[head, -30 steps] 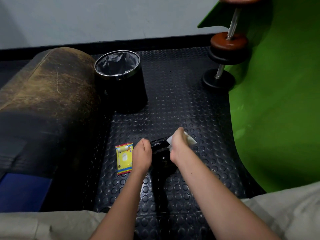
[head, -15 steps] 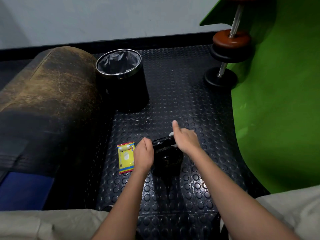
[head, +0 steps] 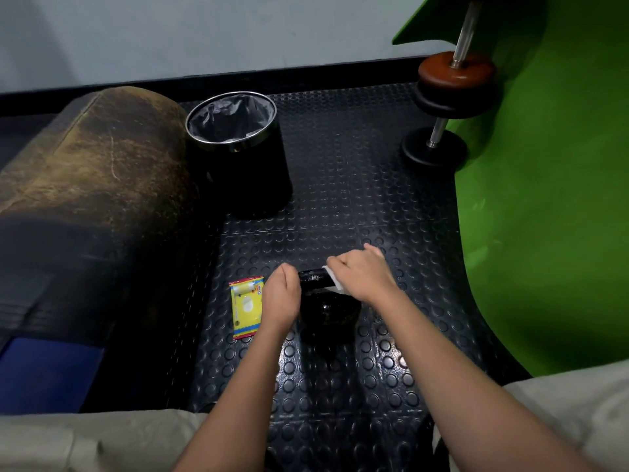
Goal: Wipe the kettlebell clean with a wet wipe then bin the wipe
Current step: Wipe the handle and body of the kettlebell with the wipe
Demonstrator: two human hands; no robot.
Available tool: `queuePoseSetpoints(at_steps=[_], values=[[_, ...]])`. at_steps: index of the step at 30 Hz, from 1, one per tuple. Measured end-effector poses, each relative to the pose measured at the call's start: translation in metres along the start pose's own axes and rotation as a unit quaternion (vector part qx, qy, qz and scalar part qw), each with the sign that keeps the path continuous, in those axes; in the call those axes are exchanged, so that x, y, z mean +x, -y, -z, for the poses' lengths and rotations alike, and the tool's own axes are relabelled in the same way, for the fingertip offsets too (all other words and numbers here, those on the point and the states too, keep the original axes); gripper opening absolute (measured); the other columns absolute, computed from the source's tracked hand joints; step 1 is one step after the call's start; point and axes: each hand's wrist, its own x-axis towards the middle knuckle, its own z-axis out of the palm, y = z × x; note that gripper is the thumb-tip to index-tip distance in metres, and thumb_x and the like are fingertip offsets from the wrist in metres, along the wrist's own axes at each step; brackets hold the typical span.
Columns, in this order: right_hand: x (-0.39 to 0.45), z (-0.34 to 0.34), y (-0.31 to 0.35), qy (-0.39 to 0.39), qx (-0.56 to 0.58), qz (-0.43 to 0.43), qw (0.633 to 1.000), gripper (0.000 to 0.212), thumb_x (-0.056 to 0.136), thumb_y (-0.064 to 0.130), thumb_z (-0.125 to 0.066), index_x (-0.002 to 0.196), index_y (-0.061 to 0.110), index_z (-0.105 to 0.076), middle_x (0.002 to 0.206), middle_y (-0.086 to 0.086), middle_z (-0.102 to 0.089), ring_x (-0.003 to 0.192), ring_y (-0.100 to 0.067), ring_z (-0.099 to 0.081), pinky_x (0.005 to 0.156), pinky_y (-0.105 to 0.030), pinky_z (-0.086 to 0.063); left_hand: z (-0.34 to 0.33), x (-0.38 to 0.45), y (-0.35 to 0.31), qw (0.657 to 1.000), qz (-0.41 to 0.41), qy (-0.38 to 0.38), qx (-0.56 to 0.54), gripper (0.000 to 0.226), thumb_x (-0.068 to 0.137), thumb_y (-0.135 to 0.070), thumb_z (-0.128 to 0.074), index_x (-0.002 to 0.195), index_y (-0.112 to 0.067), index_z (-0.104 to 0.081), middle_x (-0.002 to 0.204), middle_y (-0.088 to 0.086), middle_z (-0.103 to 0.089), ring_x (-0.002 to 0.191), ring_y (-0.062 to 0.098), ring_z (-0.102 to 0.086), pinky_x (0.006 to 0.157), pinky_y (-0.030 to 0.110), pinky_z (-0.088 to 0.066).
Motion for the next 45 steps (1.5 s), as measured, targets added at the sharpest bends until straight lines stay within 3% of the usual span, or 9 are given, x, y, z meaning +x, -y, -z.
queuePoseSetpoints(at_steps=[2,5,14,23,29,32,35,40,45], values=[[-0.003,0.001,-0.017,0.017,0.079,-0.069,0.994,0.053,0.1,0.035,-0.04,0.051,0.019,-0.036,0.051,0.004,-0.045,0.069,-0.025,-0.055,0.096,-0.033,-0.038,-0.001,0.005,0.001,1.0,-0.007,0.005,0.0,0.034,0.103,-0.017,-0.031,0.069,-0.015,-0.031,0.068,0.0,-0.041,0.069,0.019,-0.036,0.062,0.035,-0.024],[-0.002,0.003,-0.025,0.049,0.172,-0.166,0.97,0.044,0.093,0.037,-0.047,0.056,0.017,-0.033,0.057,0.001,-0.04,0.06,-0.022,-0.04,0.058,-0.033,-0.028,-0.002,0.01,0.0,1.0,-0.017,0.014,-0.002,0.033,0.103,-0.019,-0.03,0.07,-0.014,-0.033,0.068,0.001,-0.041,0.069,0.019,-0.038,0.064,0.037,-0.031],[0.015,0.012,0.036,0.172,-0.011,-0.117,0.978,0.048,0.103,0.032,-0.03,0.127,0.005,-0.06,0.141,-0.022,-0.055,0.123,-0.037,-0.054,0.086,-0.037,-0.038,-0.004,0.012,0.007,1.0,-0.013,0.009,-0.007,0.038,0.105,-0.022,-0.028,0.086,0.002,-0.05,0.084,0.015,-0.059,0.08,0.028,-0.051,0.069,0.034,-0.033],[0.006,0.007,0.042,0.152,0.018,-0.054,0.987,0.037,0.104,0.03,-0.027,0.09,0.016,-0.058,0.12,-0.017,-0.065,0.108,-0.035,-0.058,0.085,-0.04,-0.041,-0.005,0.009,0.005,0.999,-0.024,0.007,-0.027,0.031,0.106,-0.021,-0.03,0.098,-0.012,-0.058,0.096,0.003,-0.063,0.09,0.021,-0.056,0.077,0.031,-0.04],[-0.005,0.021,0.021,0.089,0.153,-0.072,0.982,0.038,0.091,0.023,-0.056,0.053,0.023,-0.055,0.052,0.014,-0.05,0.056,-0.013,-0.044,0.052,-0.027,-0.035,-0.003,0.008,0.004,0.999,0.002,0.002,-0.036,0.03,0.104,-0.024,-0.029,0.107,-0.014,-0.058,0.101,0.0,-0.063,0.093,0.021,-0.056,0.078,0.033,-0.043],[-0.009,0.033,0.015,0.051,0.147,-0.08,0.985,0.028,0.09,0.032,-0.065,0.065,0.026,-0.076,0.063,0.016,-0.068,0.066,-0.005,-0.061,0.053,-0.018,-0.04,-0.002,0.008,0.002,0.999,0.011,0.001,-0.041,0.029,0.104,-0.025,-0.029,0.107,-0.016,-0.057,0.099,-0.001,-0.063,0.091,0.018,-0.056,0.073,0.031,-0.041],[-0.009,0.031,0.011,-0.005,0.126,-0.098,0.987,0.051,0.096,0.039,-0.059,0.05,0.016,-0.052,0.047,0.007,-0.049,0.051,-0.014,-0.049,0.05,-0.026,-0.04,-0.003,0.009,0.003,0.998,0.019,0.001,-0.057,0.029,0.104,-0.025,-0.029,0.109,-0.015,-0.056,0.099,-0.001,-0.062,0.091,0.017,-0.055,0.071,0.03,-0.04],[-0.011,0.004,0.029,-0.019,-0.033,-0.04,0.998,0.046,0.107,0.031,-0.03,0.101,0.01,-0.071,0.105,-0.01,-0.071,0.108,-0.029,-0.059,0.089,-0.04,-0.049,-0.003,0.009,0.003,0.986,0.084,-0.001,-0.145,0.022,0.103,-0.03,-0.04,0.11,-0.018,-0.056,0.095,-0.005,-0.061,0.089,0.014,-0.055,0.078,0.032,-0.044],[-0.008,-0.02,0.043,-0.07,-0.128,0.034,0.989,0.051,0.108,0.03,-0.026,0.103,0.009,-0.072,0.103,-0.012,-0.074,0.099,-0.033,-0.066,0.094,-0.042,-0.044,-0.002,0.013,0.005,0.944,0.177,0.018,-0.278,0.029,0.09,-0.034,-0.044,0.08,-0.022,-0.068,0.101,0.009,-0.067,0.087,0.02,-0.059,0.078,0.04,-0.046]])
